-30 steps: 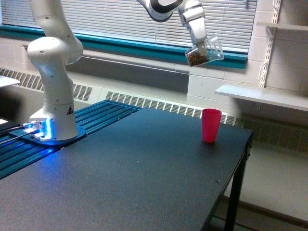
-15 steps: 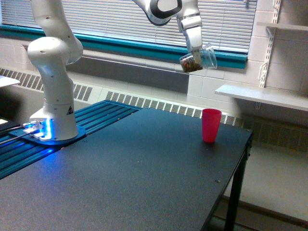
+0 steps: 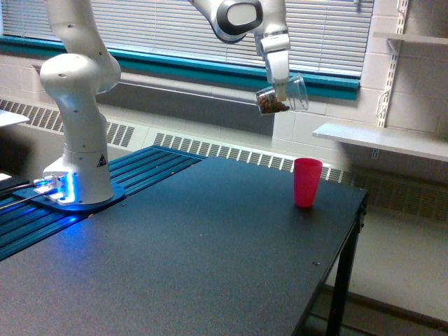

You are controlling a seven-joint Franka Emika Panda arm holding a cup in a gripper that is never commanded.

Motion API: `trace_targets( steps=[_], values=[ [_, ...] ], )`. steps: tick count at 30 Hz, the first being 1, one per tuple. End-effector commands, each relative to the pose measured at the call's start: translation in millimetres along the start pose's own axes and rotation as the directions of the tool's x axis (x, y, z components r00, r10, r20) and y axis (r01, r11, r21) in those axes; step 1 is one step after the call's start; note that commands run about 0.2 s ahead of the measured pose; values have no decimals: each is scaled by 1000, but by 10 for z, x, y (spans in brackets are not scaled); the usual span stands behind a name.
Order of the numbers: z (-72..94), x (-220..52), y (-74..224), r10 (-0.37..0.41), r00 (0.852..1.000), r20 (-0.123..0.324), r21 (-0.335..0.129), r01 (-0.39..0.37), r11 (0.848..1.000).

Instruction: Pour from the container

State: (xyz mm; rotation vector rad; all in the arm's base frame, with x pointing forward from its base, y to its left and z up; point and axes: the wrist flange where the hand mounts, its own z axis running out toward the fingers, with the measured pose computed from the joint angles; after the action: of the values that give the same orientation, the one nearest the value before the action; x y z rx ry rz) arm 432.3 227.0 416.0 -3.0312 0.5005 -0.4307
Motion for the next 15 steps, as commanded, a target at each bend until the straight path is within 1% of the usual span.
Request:
trace_targets(
  steps=[1,15],
  values=[
    [97,-94,-45,-35,999,23,-2,35,999],
    [290,-191,-91,-54,996,69,-8,55,998]
  ],
)
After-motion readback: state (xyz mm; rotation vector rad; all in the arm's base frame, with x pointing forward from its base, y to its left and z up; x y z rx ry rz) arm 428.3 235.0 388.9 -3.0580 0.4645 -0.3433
